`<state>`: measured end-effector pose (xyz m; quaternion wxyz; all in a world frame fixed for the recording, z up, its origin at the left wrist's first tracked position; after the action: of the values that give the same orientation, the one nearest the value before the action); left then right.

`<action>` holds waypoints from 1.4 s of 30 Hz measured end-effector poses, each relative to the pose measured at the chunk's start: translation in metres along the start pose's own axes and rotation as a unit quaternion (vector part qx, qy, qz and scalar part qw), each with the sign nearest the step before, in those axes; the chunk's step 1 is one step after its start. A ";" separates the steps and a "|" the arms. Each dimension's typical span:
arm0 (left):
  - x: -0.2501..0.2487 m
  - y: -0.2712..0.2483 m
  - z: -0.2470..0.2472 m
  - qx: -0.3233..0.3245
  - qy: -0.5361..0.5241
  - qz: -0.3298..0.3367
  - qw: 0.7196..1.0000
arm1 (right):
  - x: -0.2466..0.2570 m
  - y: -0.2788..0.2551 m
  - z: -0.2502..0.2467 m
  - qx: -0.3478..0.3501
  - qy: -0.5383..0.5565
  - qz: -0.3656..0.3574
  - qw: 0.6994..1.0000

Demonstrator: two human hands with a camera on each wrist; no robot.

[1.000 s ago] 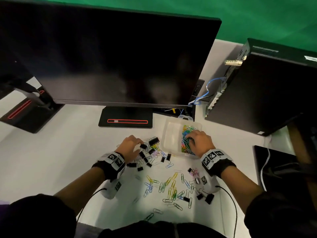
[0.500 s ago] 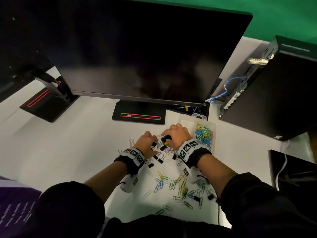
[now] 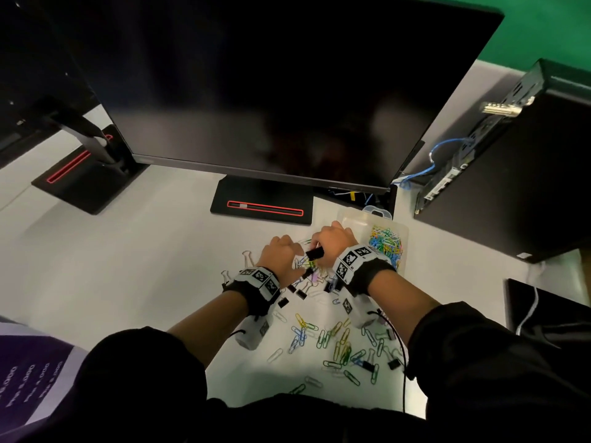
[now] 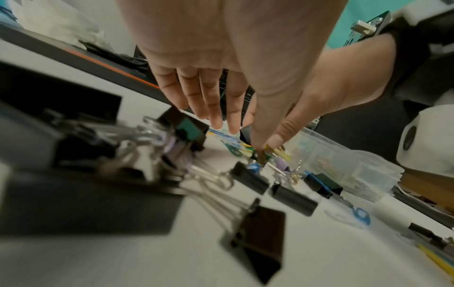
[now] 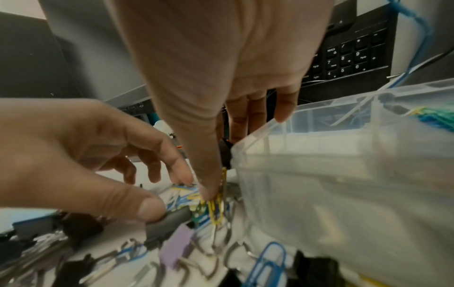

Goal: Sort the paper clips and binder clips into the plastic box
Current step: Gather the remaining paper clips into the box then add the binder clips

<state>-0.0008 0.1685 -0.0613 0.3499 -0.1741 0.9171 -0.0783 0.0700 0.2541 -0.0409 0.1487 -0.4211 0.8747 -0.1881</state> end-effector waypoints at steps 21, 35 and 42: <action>0.007 0.016 -0.036 -0.074 -0.196 -0.063 0.976 | -0.025 -0.013 -0.012 -0.095 0.208 0.020 0.973; 0.059 0.012 -0.047 -0.087 -0.093 -0.125 0.984 | 0.034 0.000 0.011 0.055 -0.005 -0.081 0.995; 0.053 0.008 -0.054 -0.133 -0.017 -0.096 0.986 | 0.058 -0.033 0.025 -0.015 0.002 -0.133 0.991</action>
<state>-0.0756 0.1572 -0.0556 0.3303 -0.3079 0.8921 0.0146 0.0680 0.1837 -0.0541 0.1143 -0.5358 0.8138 -0.1938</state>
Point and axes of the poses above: each hand's wrist, its own y-axis towards the middle knuckle, its own z-axis out of the palm, x = y × z, the point moved 6 cm from there along y, towards the middle knuckle, and after that the axes turned 14 degrees about -y, right-handed, at the moved point
